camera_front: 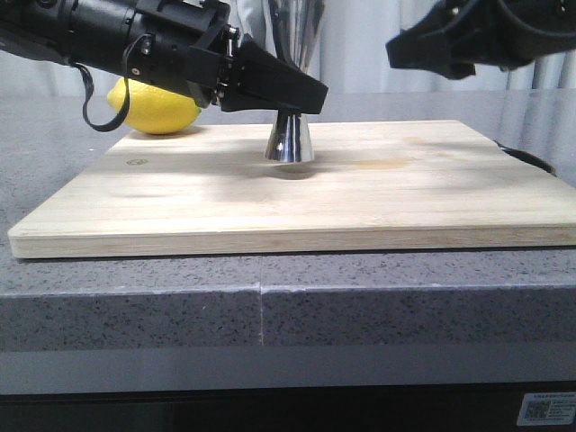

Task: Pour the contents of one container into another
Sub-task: 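Lift the beaker with the right gripper toward the jigger, then hold the beaker above the jigger's upper cup with the right gripper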

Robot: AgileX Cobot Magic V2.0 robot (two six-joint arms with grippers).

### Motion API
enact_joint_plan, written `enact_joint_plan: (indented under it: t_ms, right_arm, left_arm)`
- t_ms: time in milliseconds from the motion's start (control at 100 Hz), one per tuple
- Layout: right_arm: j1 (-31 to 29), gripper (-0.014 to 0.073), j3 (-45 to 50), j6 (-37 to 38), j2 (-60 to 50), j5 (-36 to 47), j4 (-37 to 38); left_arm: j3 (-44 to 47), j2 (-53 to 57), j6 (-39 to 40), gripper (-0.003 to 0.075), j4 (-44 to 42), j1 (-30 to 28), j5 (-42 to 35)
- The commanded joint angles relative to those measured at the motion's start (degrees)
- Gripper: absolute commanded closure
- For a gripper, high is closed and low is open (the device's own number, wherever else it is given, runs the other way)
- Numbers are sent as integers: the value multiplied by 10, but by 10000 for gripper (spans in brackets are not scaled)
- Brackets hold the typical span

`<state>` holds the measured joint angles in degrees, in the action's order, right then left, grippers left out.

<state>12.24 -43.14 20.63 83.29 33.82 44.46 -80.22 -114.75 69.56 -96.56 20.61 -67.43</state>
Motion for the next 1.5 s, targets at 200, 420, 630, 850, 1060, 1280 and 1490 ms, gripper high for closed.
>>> enact_joint_plan:
  t_ms: [200,420,630,850,1060,1280,1490]
  right_arm:
    - [11,274,-77,9,-24,-2,22]
    - [15,274,-98,44,-24,-16,79]
    - [35,274,-113,45,-24,-41,101]
    - [46,274,-122,45,-24,-50,110]
    - [56,274,-122,45,-24,-55,127]
    - [56,274,-122,45,-24,-63,142]
    - [56,274,-122,45,-24,-68,156]
  left_arm:
    - [-16,39,6,605,36,4,-40]
    - [-16,39,6,605,36,4,-40]
    - [-16,39,6,605,36,7,-42]
    - [-16,39,6,605,36,17,-43]
    - [-16,39,6,605,36,16,-43]
    - [-16,39,6,605,36,16,-43]
    - [-16,39,6,605,36,16,-43]
